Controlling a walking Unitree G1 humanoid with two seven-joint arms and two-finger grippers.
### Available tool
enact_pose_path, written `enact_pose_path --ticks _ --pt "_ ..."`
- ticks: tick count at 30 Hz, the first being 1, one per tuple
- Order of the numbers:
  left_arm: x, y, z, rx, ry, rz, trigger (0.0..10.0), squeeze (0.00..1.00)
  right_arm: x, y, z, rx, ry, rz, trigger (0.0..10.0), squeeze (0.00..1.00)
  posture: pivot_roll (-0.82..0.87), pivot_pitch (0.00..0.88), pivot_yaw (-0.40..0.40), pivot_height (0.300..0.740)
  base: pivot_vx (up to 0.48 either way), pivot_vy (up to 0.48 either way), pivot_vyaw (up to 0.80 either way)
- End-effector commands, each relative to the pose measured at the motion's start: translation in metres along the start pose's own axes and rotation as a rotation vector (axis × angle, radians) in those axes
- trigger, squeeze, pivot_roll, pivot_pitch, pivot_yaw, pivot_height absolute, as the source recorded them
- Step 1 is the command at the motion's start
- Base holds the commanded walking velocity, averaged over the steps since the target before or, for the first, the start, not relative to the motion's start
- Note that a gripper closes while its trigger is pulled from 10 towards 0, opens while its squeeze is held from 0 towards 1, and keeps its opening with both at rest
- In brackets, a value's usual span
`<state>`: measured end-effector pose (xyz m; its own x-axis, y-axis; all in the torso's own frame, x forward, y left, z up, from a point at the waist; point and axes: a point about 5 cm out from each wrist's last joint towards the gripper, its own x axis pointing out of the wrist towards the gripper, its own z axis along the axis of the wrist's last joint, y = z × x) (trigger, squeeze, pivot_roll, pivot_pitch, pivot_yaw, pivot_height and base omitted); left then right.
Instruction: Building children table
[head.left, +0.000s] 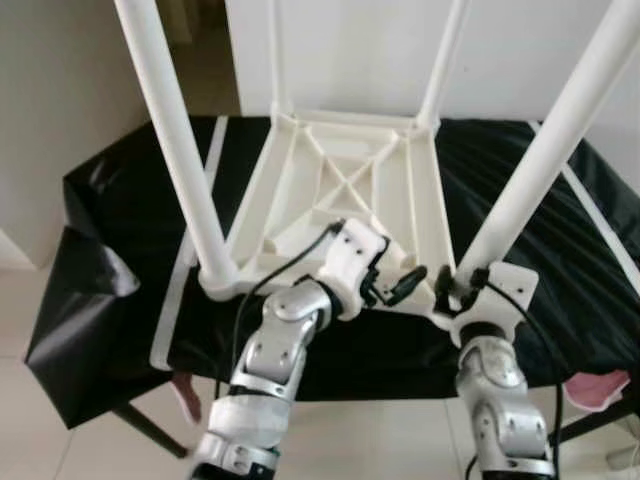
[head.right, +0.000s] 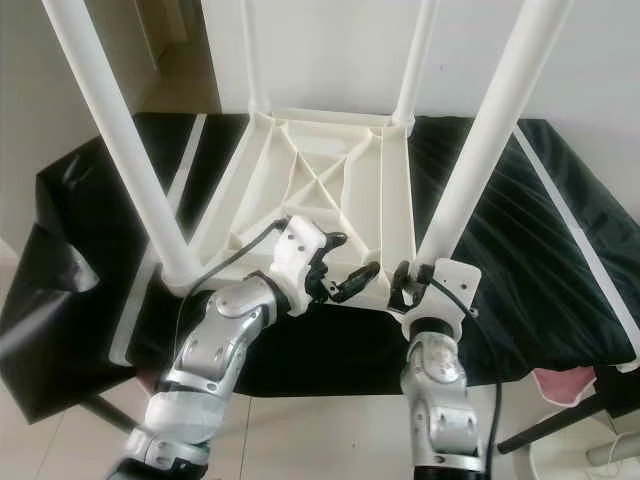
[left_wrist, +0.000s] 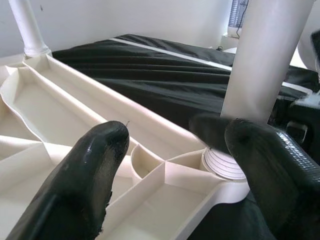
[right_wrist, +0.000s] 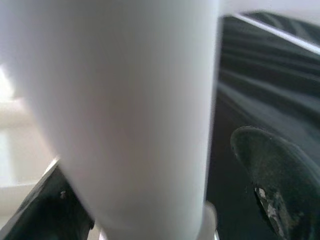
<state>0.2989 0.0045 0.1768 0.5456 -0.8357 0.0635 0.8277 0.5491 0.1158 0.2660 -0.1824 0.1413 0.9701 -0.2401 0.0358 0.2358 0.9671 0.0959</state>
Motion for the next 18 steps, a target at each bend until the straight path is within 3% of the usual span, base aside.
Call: enact_pose_path --ticks 1,6,7,9,12,18 --pt "-0.001 -0.004 -0.003 0.012 0.013 -0.067 10.0 0.0 0.0 -0.001 0.0 0.017 -0.002 0.017 10.0 1.0 -0.11 0.0 0.003 0.74 0.0 0.0 0.0" --pt "-0.001 -0.007 -0.004 0.031 0.007 -0.088 10.0 0.0 0.001 -0.004 0.002 0.007 -0.012 0.081 10.0 1.0 -0.11 0.0 0.008 0.74 0.0 0.0 0.0" --pt "-0.003 -0.01 -0.004 0.059 -0.002 -0.098 10.0 0.0 0.002 -0.007 0.004 -0.016 -0.026 0.148 10.0 0.0 -0.12 0.0 0.008 0.74 0.0 0.0 0.0" --pt "-0.003 -0.01 -0.004 0.059 -0.002 -0.098 10.0 0.0 0.002 -0.007 0.004 -0.016 -0.026 0.148 10.0 0.0 -0.12 0.0 0.008 0.74 0.0 0.0 0.0" --pt "-0.01 -0.018 -0.01 0.136 0.002 -0.128 10.0 0.0 0.009 -0.016 0.011 -0.095 -0.052 0.333 10.0 0.0 -0.09 0.0 -0.008 0.74 0.0 0.0 0.0" --pt "-0.011 -0.019 -0.011 0.146 0.008 -0.131 10.0 0.0 0.012 -0.018 0.012 -0.113 -0.049 0.37 10.0 0.0 -0.08 0.0 -0.012 0.74 0.0 0.0 0.0"
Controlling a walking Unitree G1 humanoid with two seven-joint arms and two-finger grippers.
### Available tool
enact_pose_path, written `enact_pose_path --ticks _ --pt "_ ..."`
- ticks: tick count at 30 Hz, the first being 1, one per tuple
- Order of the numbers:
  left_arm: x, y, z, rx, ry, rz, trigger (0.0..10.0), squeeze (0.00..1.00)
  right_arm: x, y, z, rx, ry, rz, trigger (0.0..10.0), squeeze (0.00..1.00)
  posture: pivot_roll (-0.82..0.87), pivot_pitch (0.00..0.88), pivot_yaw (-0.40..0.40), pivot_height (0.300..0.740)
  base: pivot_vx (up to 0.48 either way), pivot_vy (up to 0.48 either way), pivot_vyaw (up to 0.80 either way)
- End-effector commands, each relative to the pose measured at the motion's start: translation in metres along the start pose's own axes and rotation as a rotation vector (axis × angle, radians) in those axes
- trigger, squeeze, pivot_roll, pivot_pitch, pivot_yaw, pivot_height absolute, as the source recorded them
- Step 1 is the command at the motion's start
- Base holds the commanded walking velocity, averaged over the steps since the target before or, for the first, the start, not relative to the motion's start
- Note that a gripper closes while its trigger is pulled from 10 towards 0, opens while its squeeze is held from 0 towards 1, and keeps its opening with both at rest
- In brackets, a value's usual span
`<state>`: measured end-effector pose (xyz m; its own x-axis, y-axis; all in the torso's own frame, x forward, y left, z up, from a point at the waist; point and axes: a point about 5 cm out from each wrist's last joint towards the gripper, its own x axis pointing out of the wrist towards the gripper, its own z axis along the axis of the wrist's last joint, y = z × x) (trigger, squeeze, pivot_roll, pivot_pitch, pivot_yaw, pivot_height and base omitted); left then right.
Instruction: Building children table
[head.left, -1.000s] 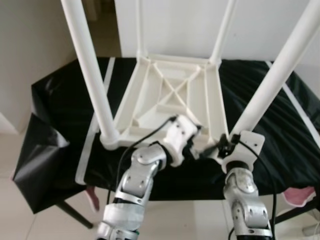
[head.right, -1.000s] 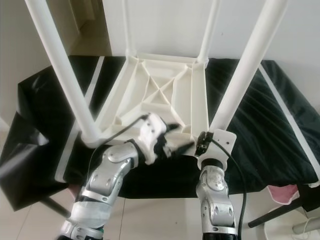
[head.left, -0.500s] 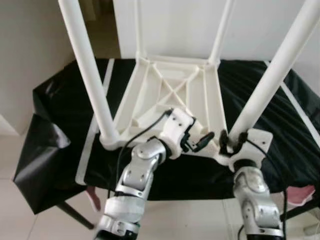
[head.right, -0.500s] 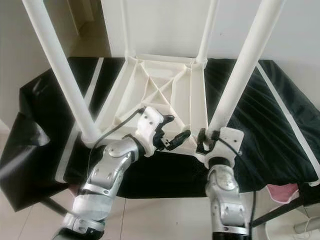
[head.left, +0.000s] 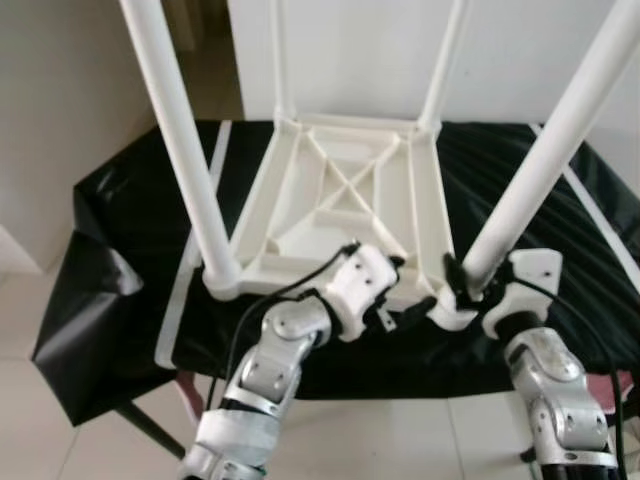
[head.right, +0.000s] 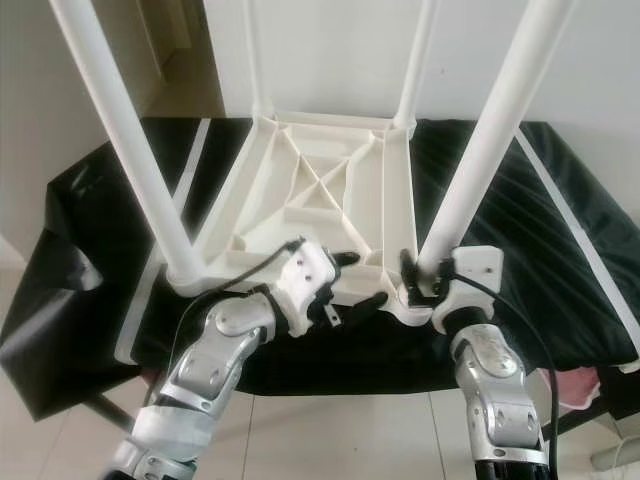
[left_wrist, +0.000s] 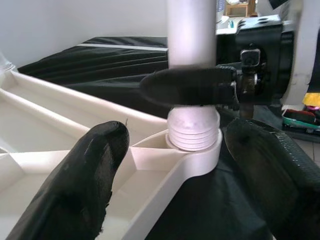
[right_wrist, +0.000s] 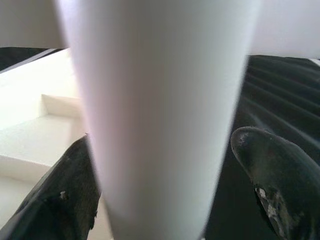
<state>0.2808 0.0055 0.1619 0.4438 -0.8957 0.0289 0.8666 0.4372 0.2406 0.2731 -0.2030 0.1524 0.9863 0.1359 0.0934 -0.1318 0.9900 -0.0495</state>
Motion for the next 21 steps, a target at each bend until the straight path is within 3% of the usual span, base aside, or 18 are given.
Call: enact_pose_path --ticks 1,6,12,14,15,17,19,21 --pt "-0.003 -0.003 0.001 0.029 0.002 -0.018 10.0 0.0 0.003 -0.005 0.0 -0.017 0.004 0.045 10.0 0.0 -0.06 0.0 -0.022 0.74 0.0 0.0 0.0" --pt "-0.008 -0.01 -0.001 -0.007 0.009 -0.072 10.0 0.0 0.014 -0.018 0.002 -0.077 0.02 0.227 10.0 0.0 -0.04 0.0 -0.034 0.74 0.0 0.0 0.0" --pt "-0.008 -0.012 -0.002 -0.007 0.012 -0.09 10.0 0.0 0.02 -0.017 -0.007 -0.102 0.075 0.317 10.0 0.0 -0.03 0.0 -0.038 0.74 0.0 0.0 0.0" --pt "-0.008 -0.013 -0.002 -0.012 0.009 -0.097 10.0 0.0 0.022 -0.015 -0.011 -0.112 0.094 0.357 9.4 0.0 -0.03 0.0 -0.04 0.74 0.0 0.0 0.0" --pt "-0.008 -0.014 -0.002 -0.006 0.005 -0.102 10.0 0.0 0.023 -0.014 -0.014 -0.11 0.104 0.385 6.8 0.0 -0.03 0.0 -0.041 0.74 0.0 0.0 0.0" --pt "-0.008 -0.014 -0.002 -0.006 0.005 -0.102 10.0 0.0 0.023 -0.014 -0.014 -0.11 0.104 0.385 6.8 0.0 -0.03 0.0 -0.041 0.74 0.0 0.0 0.0" --pt "-0.008 -0.015 -0.002 -0.001 0.009 -0.109 10.0 0.0 0.024 -0.016 -0.017 -0.112 0.107 0.412 0.0 0.0 -0.02 0.0 -0.042 0.74 0.0 0.0 0.0" --pt "-0.008 -0.016 -0.002 -0.001 0.011 -0.111 10.0 0.0 0.024 -0.017 -0.018 -0.113 0.11 0.424 0.0 0.0 -0.02 0.0 -0.043 0.74 0.0 0.0 0.0"
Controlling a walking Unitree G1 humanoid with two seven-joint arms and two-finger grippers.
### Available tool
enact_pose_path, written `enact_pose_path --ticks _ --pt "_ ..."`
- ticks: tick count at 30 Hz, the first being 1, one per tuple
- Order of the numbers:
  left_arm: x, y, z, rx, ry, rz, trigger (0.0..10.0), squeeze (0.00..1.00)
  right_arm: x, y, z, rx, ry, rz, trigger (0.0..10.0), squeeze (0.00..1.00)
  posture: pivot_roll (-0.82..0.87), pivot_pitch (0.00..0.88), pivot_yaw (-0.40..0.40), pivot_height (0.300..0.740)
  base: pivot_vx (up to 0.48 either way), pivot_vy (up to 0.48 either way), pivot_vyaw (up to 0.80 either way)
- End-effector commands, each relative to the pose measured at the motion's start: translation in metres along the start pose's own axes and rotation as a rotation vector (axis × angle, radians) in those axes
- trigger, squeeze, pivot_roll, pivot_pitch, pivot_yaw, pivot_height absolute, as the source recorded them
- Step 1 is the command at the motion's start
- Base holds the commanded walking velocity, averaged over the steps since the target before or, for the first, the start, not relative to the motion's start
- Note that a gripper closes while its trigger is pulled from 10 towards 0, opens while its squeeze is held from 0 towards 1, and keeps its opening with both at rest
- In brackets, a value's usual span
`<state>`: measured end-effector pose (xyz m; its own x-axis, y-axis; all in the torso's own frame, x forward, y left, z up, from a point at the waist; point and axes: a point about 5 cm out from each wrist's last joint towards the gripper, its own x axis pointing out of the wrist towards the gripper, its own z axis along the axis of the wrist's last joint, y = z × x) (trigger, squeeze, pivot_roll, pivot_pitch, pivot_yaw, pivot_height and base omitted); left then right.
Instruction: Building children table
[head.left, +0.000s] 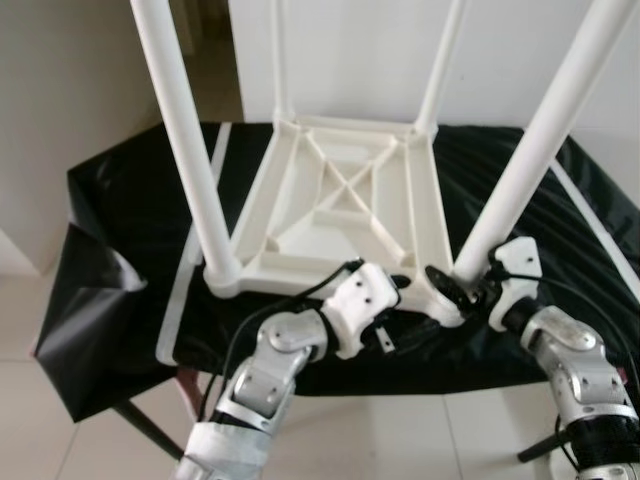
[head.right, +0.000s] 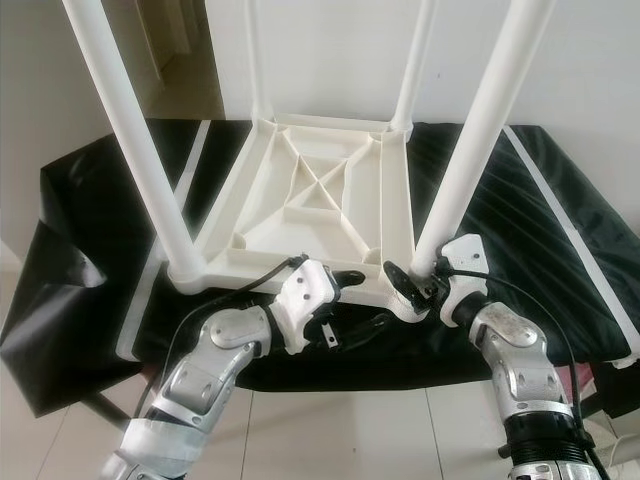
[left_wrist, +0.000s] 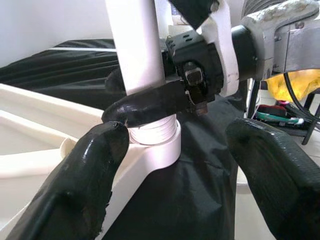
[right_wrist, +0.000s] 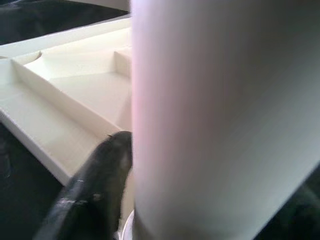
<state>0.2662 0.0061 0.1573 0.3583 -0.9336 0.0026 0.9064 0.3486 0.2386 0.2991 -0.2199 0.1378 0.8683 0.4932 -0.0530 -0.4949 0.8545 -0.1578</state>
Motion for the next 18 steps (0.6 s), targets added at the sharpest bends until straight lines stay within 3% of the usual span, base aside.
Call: enact_pose_path --ticks 1,10,11,18 --pt "-0.001 -0.003 0.0 0.003 0.008 -0.015 10.0 0.0 0.002 0.001 -0.002 -0.013 0.009 0.037 0.0 0.0 -0.02 0.0 -0.044 0.74 0.0 0.0 0.0" --pt "0.0 -0.003 0.001 0.003 0.003 -0.016 10.0 0.0 -0.005 0.002 -0.009 -0.008 0.027 0.039 0.0 0.0 -0.03 0.0 -0.044 0.74 0.0 0.0 0.0" --pt "0.0 -0.003 0.001 0.003 0.002 -0.014 10.0 0.0 -0.006 0.003 -0.01 0.006 0.029 0.028 10.0 0.0 -0.04 0.0 -0.042 0.74 0.0 0.0 0.0" --pt "0.001 0.001 0.0 0.001 0.011 0.019 10.0 0.0 -0.004 0.013 -0.008 0.047 -0.011 -0.106 10.0 0.0 -0.05 0.0 -0.032 0.74 0.0 0.0 0.0"
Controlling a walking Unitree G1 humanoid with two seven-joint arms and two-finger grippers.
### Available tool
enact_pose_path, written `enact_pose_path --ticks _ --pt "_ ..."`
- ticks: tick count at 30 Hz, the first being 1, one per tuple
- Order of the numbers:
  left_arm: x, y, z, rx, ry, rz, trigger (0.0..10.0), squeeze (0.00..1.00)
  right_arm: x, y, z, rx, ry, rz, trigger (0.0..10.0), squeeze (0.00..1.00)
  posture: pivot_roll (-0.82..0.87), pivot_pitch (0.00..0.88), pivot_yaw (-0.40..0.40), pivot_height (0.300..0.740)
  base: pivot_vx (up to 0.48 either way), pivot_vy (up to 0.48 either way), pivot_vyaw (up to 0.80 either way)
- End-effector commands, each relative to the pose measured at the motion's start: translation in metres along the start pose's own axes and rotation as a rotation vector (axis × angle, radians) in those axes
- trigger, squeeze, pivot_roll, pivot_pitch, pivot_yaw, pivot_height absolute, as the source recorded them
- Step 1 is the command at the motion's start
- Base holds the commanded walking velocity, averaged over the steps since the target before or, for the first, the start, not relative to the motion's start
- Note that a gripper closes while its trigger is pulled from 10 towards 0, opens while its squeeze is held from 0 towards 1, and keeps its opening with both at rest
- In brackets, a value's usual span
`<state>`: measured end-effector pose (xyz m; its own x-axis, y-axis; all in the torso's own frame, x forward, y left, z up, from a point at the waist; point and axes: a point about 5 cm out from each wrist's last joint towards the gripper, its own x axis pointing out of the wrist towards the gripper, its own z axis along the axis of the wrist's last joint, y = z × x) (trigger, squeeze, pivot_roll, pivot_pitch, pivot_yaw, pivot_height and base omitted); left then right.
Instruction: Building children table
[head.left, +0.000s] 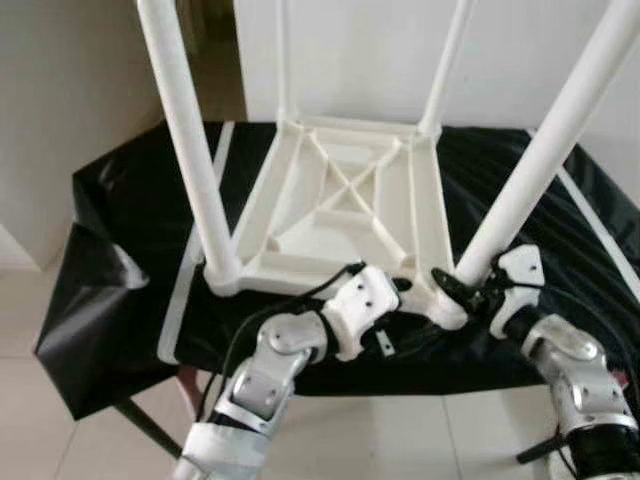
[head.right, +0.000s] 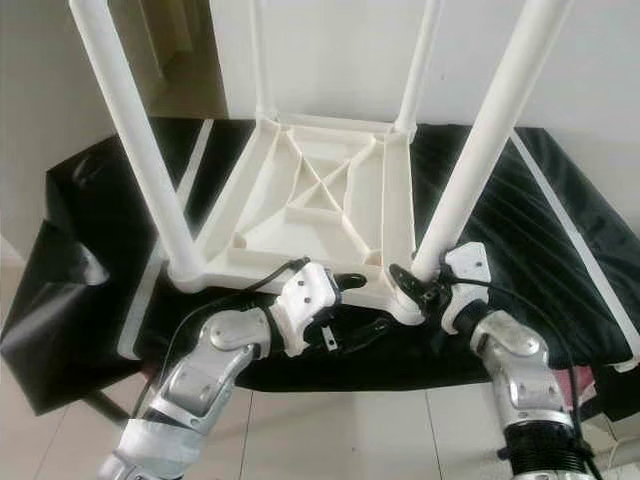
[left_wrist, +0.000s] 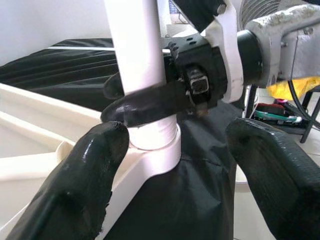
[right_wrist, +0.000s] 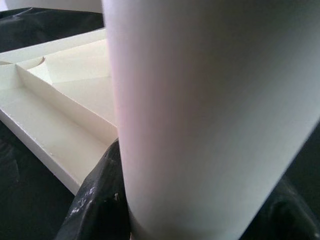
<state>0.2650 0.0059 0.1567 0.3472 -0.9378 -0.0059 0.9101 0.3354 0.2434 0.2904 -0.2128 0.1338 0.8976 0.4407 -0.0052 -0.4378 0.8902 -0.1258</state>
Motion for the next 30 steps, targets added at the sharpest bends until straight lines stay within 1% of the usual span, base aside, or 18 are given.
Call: enact_pose_path --ticks 1,7,8,10,12,13,15,17,19,20,21,22,24,26,27,28,29,30 --pt "0.001 0.003 0.0 -0.004 0.005 0.032 10.0 0.0 -0.001 0.002 -0.005 0.011 0.028 -0.041 10.0 0.0 -0.05 0.0 -0.032 0.74 0.0 0.0 0.0" --pt "0.001 0.004 0.0 -0.009 0.005 0.041 10.0 0.0 0.002 0.008 -0.008 0.002 0.052 -0.14 10.0 0.0 -0.06 0.005 -0.025 0.74 0.0 0.0 0.0" --pt "0.001 0.006 0.0 -0.009 0.008 0.047 10.0 0.0 0.002 0.014 -0.011 0.025 0.056 -0.206 10.0 0.0 -0.06 0.008 -0.023 0.74 0.0 0.0 0.0" --pt "0.001 0.006 0.0 -0.009 0.008 0.047 10.0 0.0 0.002 0.014 -0.011 0.025 0.056 -0.206 10.0 0.0 -0.06 0.008 -0.023 0.74 0.0 0.0 0.0" --pt "0.001 0.006 -0.001 -0.012 0.011 0.051 10.0 0.0 0.004 0.021 -0.012 0.069 0.059 -0.284 10.0 0.0 -0.06 0.01 -0.02 0.74 0.0 0.0 0.0" --pt "0.001 0.006 -0.001 -0.012 0.011 0.051 10.0 0.0 0.004 0.021 -0.012 0.069 0.059 -0.284 10.0 0.0 -0.06 0.01 -0.02 0.74 0.0 0.0 0.0" --pt "0.001 0.006 -0.001 -0.012 0.013 0.052 10.0 0.0 0.005 0.028 -0.012 0.113 0.066 -0.356 10.0 0.0 -0.06 0.01 -0.021 0.74 0.0 0.0 0.0" --pt "0.001 0.006 -0.001 -0.012 0.013 0.052 10.0 0.0 0.005 0.028 -0.012 0.113 0.066 -0.356 10.0 0.0 -0.06 0.01 -0.021 0.74 0.0 0.0 0.0" --pt "0.001 0.006 -0.002 -0.011 0.017 0.054 10.0 0.0 0.006 0.035 -0.012 0.147 0.063 -0.422 10.0 0.0 -0.05 0.011 -0.022 0.74 0.0 0.0 0.0" --pt "0.001 0.006 -0.002 -0.011 0.017 0.054 10.0 0.0 0.006 0.035 -0.012 0.147 0.063 -0.422 10.0 0.0 -0.05 0.011 -0.022 0.74 0.0 0.0 0.0" --pt "0.001 0.006 -0.002 -0.012 0.018 0.057 10.0 0.0 0.005 0.037 -0.012 0.168 0.063 -0.494 10.0 0.0 -0.05 0.013 -0.025 0.74 0.0 0.0 0.0" --pt "0.001 0.006 -0.002 -0.012 0.018 0.057 10.0 0.0 0.005 0.037 -0.012 0.168 0.063 -0.494 10.0 0.0 -0.05 0.013 -0.025 0.74 0.0 0.0 0.0" --pt "0.0 0.007 -0.002 -0.014 0.017 0.062 10.0 0.0 0.003 0.039 -0.015 0.205 0.08 -0.668 10.0 0.0 -0.05 0.011 -0.026 0.74 0.0 0.0 0.0" --pt "0.0 0.007 -0.002 -0.014 0.017 0.062 10.0 0.0 0.003 0.039 -0.015 0.205 0.08 -0.668 10.0 0.0 -0.05 0.011 -0.026 0.74 0.0 0.0 0.0" --pt "0.0 0.007 -0.002 -0.015 0.015 0.065 10.0 0.0 0.003 0.043 -0.017 0.226 0.098 -0.746 10.0 0.0 -0.05 0.011 -0.026 0.74 0.0 0.0 0.0" --pt "0.001 0.007 -0.001 -0.017 0.013 0.066 10.0 0.0 0.006 0.048 -0.019 0.252 0.109 -0.781 10.0 0.0 -0.04 0.009 -0.028 0.74 0.0 0.0 0.0" --pt "0.001 0.007 -0.001 -0.017 0.013 0.066 10.0 0.0 0.006 0.048 -0.019 0.252 0.109 -0.781 10.0 0.0 -0.04 0.009 -0.028 0.74 0.0 0.0 0.0" --pt "0.001 0.008 0.0 -0.019 0.009 0.068 10.0 0.0 0.009 0.052 -0.017 0.272 0.107 -0.786 10.0 0.0 -0.05 0.008 -0.027 0.74 0.0 0.0 0.0"
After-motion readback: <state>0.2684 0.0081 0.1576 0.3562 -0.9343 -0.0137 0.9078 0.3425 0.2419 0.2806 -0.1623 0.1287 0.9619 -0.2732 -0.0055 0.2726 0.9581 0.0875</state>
